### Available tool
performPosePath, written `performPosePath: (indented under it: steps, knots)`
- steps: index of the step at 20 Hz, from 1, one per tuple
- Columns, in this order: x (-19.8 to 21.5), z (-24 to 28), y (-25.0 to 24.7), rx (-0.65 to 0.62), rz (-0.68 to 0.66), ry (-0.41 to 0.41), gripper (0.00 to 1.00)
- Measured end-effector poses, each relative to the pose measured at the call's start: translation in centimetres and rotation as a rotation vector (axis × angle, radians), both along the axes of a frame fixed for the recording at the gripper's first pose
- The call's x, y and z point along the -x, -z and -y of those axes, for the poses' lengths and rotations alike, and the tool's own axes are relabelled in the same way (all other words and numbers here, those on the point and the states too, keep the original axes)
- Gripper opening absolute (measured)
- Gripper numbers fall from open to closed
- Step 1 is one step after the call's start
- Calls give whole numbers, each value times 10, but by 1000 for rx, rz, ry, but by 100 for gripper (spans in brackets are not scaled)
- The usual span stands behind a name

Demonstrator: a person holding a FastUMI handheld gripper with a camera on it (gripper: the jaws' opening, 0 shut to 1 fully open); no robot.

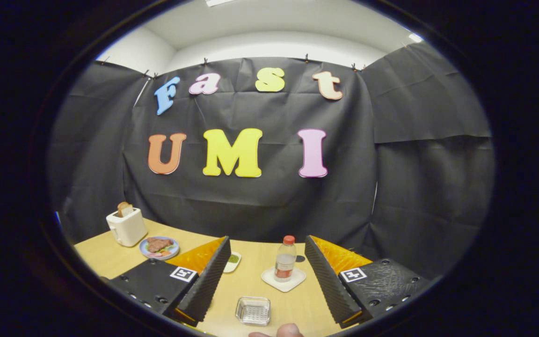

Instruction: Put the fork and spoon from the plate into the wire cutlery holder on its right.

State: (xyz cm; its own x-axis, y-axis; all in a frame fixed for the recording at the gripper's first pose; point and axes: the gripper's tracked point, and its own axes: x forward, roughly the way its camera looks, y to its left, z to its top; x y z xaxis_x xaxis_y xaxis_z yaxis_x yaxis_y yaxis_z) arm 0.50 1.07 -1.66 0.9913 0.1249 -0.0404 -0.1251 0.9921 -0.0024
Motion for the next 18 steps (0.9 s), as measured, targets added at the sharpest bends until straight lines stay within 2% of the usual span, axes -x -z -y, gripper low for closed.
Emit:
performPosePath:
  steps: [7,18]
  knots:
    - [2,-1,7,13,-34,-11,95]
    - [20,-38,16,102,-124,-104,95]
